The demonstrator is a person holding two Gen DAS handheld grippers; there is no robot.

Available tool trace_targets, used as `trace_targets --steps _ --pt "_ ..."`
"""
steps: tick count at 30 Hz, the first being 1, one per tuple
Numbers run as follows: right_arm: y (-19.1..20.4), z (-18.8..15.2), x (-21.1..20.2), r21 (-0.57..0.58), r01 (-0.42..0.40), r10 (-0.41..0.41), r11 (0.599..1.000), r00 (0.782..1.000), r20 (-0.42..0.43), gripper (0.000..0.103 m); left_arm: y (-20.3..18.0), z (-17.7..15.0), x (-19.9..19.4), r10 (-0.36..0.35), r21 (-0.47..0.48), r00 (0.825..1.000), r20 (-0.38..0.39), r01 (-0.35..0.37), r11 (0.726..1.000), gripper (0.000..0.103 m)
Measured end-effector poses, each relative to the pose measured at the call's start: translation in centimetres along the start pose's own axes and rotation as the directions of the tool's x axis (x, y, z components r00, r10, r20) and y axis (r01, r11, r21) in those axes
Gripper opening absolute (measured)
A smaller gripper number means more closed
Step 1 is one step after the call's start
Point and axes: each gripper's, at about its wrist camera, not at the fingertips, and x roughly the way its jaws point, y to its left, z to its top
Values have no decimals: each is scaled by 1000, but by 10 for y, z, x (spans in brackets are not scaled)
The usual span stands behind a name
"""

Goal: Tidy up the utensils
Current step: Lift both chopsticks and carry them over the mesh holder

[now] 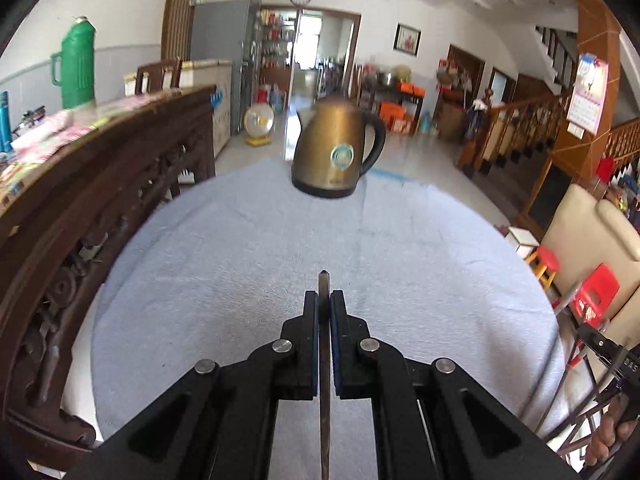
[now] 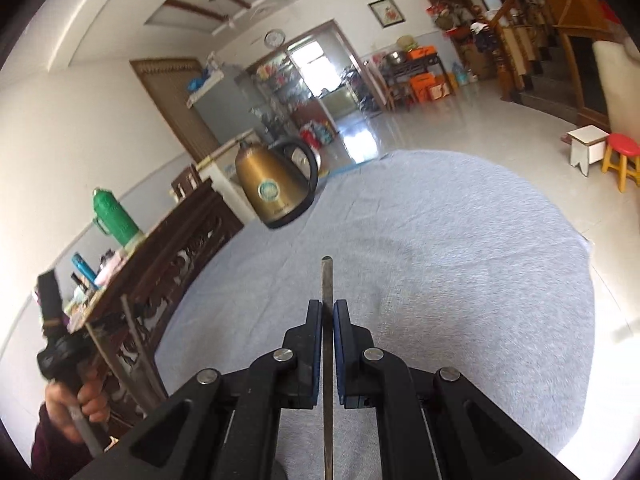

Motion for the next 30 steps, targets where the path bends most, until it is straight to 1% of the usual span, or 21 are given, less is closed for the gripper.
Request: trace_targets --steps 1,5,13,17,23,30 --pt "1 -2 -6 9 2 -2 1000 1000 14 6 -3 -3 -12 0 6 1000 23 0 1000 5" --pt "6 -7 -28 19 9 -10 1000 998 64 6 -13 -11 -39 3 30 997 72 -5 1000 5" --pt "18 -15 -64 21 7 -10 1000 988 151 6 -30 -28 -70 12 30 991 135 -17 999 5" --pt "24 -18 -78 9 2 -3 1000 986 167 6 -39 -36 -83 33 38 987 157 -40 998 5" --pt "38 -21 -94 -9 -12 13 1000 981 195 6 -49 -38 -102 54 54 979 199 -66 996 5" --pt "53 -26 -102 -35 -28 35 999 977 213 6 -55 -40 -116 54 58 973 225 -68 996 5"
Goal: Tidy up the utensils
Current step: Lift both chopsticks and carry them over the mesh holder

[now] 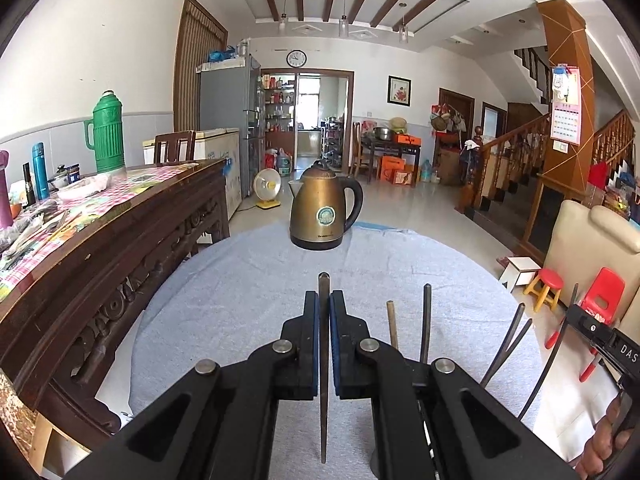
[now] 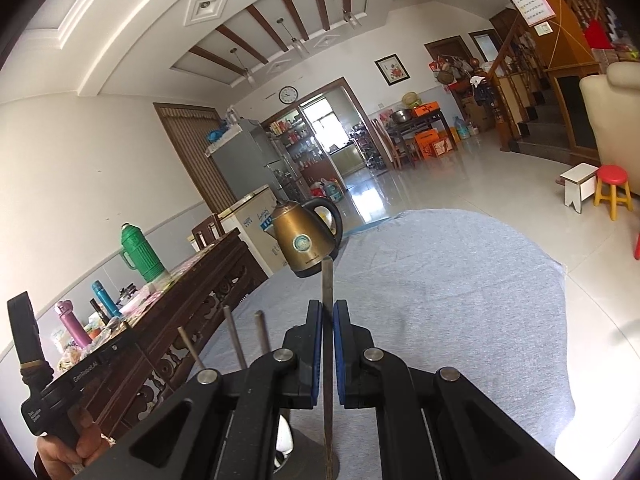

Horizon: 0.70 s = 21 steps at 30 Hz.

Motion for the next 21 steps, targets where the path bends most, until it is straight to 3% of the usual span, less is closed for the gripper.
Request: trace_targets --steps 21 --pt "14 -7 -24 -26 -18 20 999 999 51 6 -4 -6 -7 -1 -6 1000 -12 1 1000 5"
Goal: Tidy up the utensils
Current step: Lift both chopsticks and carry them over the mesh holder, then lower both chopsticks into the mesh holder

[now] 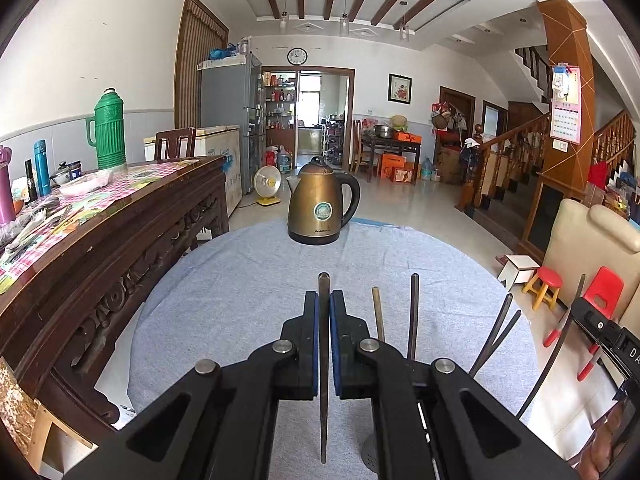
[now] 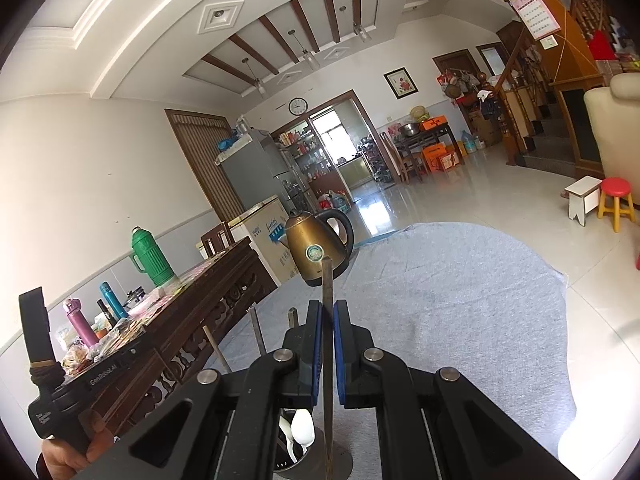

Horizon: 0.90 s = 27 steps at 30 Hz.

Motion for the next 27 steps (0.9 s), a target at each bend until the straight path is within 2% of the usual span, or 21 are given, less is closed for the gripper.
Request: trace_targets --steps 18,27 --pt "2 -2 -17 31 -30 30 999 999 23 6 -8 -9 -12 -6 -19 1000 -13 5 1000 5" --pt "11 -2 -31 30 -48 46 998 997 67 6 -10 -6 -35 -35 -56 999 17 36 998 5"
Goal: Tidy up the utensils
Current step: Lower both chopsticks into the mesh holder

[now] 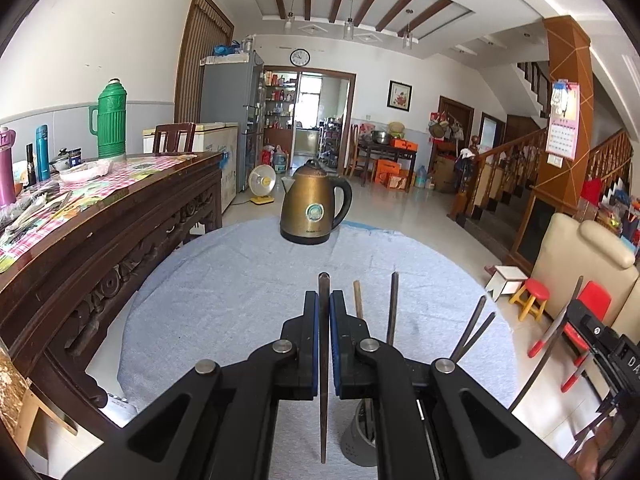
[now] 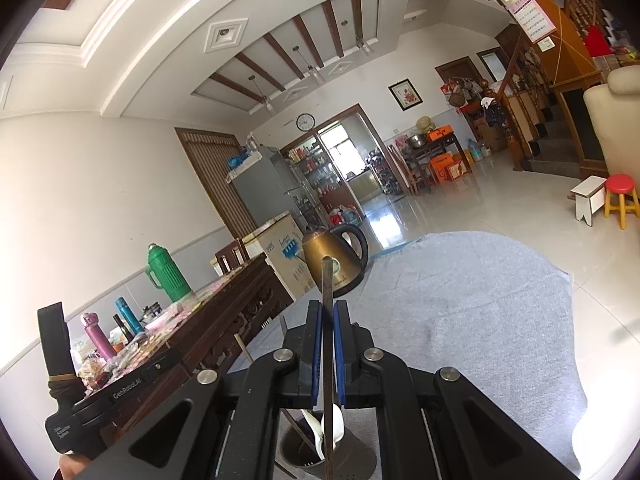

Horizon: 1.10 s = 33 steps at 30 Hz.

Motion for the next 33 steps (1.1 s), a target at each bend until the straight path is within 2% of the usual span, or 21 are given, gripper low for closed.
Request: trace_targets --steps 16,22,29,33 --pt "24 14 -15 2 -10 10 1000 993 117 6 -7 31 -45 -61 -17 992 113 63 998 5" --pt "42 23 -15 -29 19 -13 999 980 196 6 -11 43 -62 -74 -11 984 164 77 997 5" --pt "58 20 -6 -78 83 -59 994 961 271 6 -23 49 -59 -81 5 979 189 81 997 5" --pt "63 8 7 -109 118 -86 987 961 263 6 -27 42 -44 -65 15 983 171 63 998 5"
